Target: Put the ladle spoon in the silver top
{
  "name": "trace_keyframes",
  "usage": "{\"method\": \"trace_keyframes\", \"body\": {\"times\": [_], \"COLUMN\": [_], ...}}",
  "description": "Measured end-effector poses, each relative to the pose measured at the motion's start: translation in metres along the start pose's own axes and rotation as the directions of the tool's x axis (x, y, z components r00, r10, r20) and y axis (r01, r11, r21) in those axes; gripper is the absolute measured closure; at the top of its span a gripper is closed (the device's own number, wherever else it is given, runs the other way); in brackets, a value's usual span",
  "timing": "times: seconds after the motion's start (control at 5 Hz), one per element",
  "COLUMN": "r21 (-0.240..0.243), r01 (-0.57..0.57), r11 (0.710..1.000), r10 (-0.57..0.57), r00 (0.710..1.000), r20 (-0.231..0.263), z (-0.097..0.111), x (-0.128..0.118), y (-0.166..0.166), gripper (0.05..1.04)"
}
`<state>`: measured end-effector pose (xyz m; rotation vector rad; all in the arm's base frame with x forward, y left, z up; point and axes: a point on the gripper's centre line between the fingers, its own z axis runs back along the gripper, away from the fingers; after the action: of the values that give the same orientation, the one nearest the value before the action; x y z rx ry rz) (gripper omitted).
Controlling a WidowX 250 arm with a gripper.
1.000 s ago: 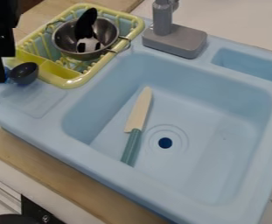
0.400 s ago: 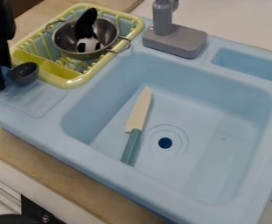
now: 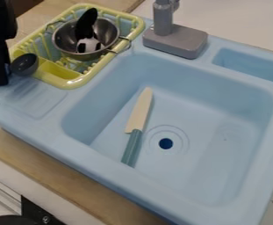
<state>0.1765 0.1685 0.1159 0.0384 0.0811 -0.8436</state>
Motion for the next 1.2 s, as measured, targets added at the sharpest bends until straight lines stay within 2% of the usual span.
{"method": "trace_keyframes", "body": {"times": [0.4, 0.6, 0.8, 1.0, 1.2], "r21": [-0.118, -0.146, -0.093, -0.091, -0.099], "r01": [-0.059, -0.108, -0.154, -0.298, -0.420], "r11": [0.991, 0.983, 0.984, 0.950, 0.902], "r10": [0.064, 0.114, 0.161, 0.306, 0.429], "r00": [0.997, 0.993, 0.984, 0.947, 0.895], "r20": [0.040, 0.030, 0.073, 0.097, 0.117], "z": [0.002, 0.004, 0.024, 0.040, 0.049], "x": [0.007, 0.007, 0.012, 0.015, 0.017], "y": [-0.006, -0.010, -0.006, 0.001, 0.010], "gripper": [0.775, 0.775, 0.775, 0.775, 0.775]}}
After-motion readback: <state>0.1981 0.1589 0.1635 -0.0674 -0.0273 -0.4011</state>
